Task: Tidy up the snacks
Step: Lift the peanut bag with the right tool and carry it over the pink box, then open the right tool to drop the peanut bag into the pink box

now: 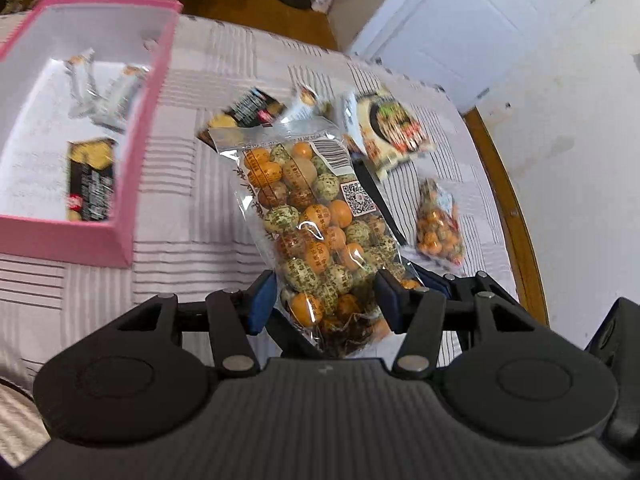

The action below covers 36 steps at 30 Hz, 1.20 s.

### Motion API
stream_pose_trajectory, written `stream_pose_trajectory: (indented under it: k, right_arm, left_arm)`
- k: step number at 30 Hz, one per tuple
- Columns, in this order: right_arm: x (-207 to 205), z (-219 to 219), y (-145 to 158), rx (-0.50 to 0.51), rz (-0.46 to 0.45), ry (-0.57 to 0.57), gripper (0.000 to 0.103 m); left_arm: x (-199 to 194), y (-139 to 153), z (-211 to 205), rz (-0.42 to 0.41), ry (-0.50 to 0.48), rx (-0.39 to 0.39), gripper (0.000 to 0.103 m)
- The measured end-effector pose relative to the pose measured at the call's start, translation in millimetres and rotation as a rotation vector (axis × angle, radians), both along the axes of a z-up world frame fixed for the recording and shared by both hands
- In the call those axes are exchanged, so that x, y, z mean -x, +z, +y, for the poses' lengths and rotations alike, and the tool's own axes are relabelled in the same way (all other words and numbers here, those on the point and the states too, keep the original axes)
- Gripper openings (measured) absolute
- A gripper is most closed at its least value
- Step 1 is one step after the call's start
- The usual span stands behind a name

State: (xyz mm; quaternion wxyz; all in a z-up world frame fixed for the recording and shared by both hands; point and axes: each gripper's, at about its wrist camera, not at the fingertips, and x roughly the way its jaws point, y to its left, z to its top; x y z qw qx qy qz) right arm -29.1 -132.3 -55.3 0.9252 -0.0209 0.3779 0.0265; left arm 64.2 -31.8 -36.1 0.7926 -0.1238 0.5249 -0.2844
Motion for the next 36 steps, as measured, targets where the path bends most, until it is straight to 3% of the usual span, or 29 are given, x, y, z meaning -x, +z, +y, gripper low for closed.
stream_pose_trajectory:
  k: [8, 15, 19, 23, 29, 36]
  right_arm:
    - [-40, 49, 26, 0.026, -0.063, 0.175, 0.095]
    - [-91, 93, 28, -0.032, -0.095, 0.279, 0.096]
    - [-122, 109, 15, -0.069, -0.089, 0.317, 0.096]
    - [-141, 104, 4, -0.174, -0.066, 0.359, 0.096]
    - [-162, 89, -11, -0.26, -0.009, 0.359, 0.097]
    - [-198, 122, -35, -0.193, 0.072, 0.34, 0.097]
  left_arm:
    - [-23, 28, 66, -0.059, 0.136, 0.01, 0.053]
    - [-59, 40, 120, -0.108, 0.253, -0.066, 0.053]
    - [-93, 30, 143, -0.082, 0.246, -0.101, 0.053]
    - [-122, 16, 161, -0.033, 0.215, -0.086, 0.053]
    - [-137, -5, 162, 0.003, 0.169, -0.088, 0.053]
    - [-155, -34, 175, 0.059, 0.206, -0.1, 0.053]
